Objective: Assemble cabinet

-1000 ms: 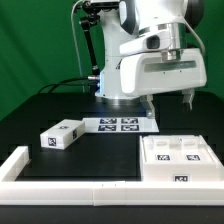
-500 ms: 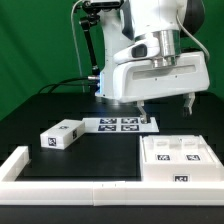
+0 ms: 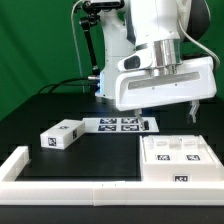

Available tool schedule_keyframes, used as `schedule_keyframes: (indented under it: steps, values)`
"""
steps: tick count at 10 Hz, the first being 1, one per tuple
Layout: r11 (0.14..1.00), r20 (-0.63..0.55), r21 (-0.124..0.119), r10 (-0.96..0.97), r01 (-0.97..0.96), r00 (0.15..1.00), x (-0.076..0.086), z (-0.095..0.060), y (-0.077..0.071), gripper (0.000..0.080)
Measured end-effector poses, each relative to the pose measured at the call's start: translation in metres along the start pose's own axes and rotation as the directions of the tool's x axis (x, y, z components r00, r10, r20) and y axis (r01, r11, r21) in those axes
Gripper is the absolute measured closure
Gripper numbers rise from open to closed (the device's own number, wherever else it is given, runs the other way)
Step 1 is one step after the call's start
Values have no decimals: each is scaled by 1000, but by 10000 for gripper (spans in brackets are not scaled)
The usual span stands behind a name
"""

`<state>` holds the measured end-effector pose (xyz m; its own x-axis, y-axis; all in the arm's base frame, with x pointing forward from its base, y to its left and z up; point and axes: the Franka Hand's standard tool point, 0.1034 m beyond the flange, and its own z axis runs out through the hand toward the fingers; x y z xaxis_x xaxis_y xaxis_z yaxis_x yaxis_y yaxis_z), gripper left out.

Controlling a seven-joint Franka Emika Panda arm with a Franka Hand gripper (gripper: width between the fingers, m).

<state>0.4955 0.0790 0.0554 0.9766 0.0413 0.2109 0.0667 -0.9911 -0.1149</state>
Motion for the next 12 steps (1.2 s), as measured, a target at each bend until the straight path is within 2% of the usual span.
schedule_keyframes:
  steps: [1,6,7,9,12]
  values:
    - [1000,-17,0,-17,17,1000,0,7,1,2]
    - [1000,-7,3,-5,5,1000,-3,9,-3,2]
    - [1000,7,6,3,-3,1000,-7,20,-1,2]
    - [1000,12,10,2,-2,1000,-3,40,5,2]
    - [1000,4,13,-8,8,1000,2,50,9,2]
